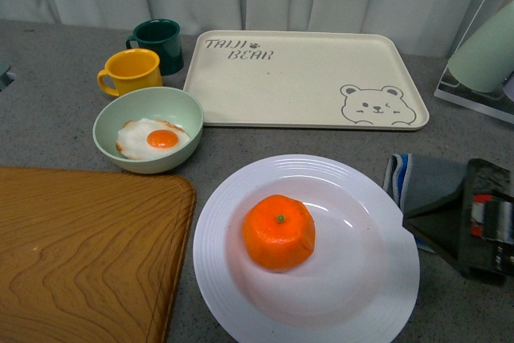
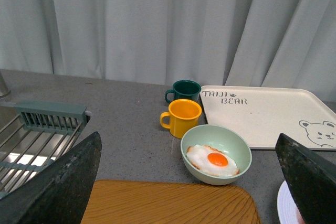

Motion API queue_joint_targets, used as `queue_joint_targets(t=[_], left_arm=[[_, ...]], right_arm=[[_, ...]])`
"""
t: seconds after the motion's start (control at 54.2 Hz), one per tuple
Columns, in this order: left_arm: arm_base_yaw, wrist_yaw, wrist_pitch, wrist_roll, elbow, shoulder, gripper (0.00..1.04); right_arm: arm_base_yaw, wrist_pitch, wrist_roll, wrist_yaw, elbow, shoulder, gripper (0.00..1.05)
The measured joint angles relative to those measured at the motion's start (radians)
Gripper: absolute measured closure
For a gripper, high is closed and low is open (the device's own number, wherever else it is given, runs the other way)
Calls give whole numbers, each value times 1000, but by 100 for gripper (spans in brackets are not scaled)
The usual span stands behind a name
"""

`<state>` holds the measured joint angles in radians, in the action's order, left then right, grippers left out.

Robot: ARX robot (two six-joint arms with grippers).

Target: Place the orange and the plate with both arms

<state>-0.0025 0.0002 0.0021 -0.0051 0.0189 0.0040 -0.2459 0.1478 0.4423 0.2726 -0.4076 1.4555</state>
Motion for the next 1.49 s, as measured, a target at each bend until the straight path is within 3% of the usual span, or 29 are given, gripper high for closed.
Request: queue_joint_targets(t=[0.424,0.7,1.124,1.364,1.493], left_arm=[[0,0,0,0,0,0,7],[0,0,0,0,0,0,7],[0,0,0,0,0,0,7],[0,0,0,0,0,0,7],[0,0,0,0,0,0,7]], right_arm=[[0,-100,10,-29,-160,257,9],[-8,-9,126,106,-208,388,9],[1,60,189,148,-224,492,10],[3,-30,213,128,-270,536,61],[14,-51,209,126,-272,539,78]])
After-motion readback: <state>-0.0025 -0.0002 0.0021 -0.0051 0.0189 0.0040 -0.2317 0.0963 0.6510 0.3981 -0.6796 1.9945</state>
